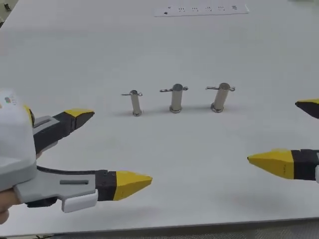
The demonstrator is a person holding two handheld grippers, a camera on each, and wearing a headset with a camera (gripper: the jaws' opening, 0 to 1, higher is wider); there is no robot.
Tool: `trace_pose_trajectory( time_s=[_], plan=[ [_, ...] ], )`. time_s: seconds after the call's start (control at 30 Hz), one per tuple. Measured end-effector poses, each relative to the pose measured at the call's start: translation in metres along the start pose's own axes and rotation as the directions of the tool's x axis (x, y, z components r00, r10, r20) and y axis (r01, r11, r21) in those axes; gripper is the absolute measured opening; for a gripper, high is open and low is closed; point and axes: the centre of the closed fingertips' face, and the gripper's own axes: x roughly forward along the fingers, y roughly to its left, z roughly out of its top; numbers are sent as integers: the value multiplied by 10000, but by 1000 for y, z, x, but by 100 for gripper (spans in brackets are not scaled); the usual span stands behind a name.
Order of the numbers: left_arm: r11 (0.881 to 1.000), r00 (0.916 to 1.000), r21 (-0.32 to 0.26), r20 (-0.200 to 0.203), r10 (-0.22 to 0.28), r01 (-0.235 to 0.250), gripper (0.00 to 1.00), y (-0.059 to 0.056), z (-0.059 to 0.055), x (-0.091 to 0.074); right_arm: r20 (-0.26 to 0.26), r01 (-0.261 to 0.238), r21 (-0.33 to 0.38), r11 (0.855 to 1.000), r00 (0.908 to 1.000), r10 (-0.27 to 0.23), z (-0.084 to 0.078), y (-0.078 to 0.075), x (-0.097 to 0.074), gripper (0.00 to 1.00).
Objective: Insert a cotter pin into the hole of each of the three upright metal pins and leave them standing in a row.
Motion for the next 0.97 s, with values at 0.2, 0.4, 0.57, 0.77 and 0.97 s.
trace_pose_trajectory(
  time_s=[0.2,0.4,0.57,0.77,0.97],
  plan=[
    [9992,9994,-301,-216,270,-277,99,3,-8,-1,-13,-25,460,9989,10000,26,-2,0,0,100],
    [9949,9974,-824,-465,546,-583,99,5,-13,-6,-609,-162,388,9991,9980,186,-11,-3,-1,100],
    [9936,9945,-841,-785,690,-755,99,3,-19,-9,-662,-310,385,9988,9972,335,-9,-2,0,100],
    [9895,9911,-983,-905,972,-1060,99,4,-21,-11,-823,-503,346,9981,9952,530,-10,-2,3,100],
    [9885,9894,-941,-947,1099,-1188,99,3,-17,-12,-922,-578,301,9979,9939,603,-8,-5,2,100]
  ],
)
